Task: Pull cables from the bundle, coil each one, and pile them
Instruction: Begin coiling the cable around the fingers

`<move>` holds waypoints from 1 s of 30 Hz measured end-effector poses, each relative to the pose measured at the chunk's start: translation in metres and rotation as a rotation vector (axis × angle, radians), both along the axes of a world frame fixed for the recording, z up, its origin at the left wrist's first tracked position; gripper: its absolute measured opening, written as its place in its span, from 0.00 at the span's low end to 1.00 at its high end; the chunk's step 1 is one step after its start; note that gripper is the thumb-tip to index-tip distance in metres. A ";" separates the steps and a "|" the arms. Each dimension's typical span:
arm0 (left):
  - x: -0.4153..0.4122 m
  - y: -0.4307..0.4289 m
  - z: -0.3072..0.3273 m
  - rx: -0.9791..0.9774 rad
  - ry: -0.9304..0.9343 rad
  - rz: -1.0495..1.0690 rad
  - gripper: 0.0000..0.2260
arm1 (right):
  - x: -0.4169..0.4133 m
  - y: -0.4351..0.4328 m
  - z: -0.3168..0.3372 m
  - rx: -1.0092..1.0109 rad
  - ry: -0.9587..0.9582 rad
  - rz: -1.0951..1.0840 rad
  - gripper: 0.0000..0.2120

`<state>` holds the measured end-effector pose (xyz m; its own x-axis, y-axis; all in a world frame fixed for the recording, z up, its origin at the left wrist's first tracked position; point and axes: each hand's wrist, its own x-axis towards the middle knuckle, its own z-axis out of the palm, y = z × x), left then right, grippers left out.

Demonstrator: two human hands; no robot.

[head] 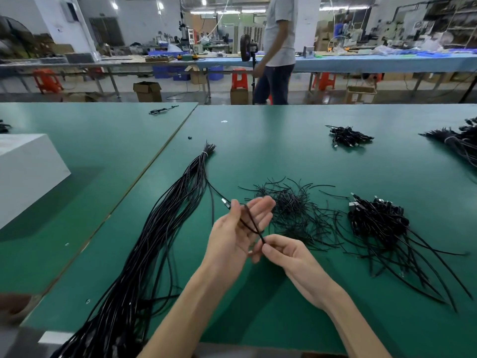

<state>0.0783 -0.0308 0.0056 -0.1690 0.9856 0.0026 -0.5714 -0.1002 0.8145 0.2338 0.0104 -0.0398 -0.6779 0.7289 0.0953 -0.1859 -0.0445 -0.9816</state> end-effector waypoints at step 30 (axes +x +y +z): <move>-0.030 -0.014 -0.043 0.253 1.723 0.079 0.27 | -0.008 -0.016 -0.006 0.670 -0.328 -0.482 0.08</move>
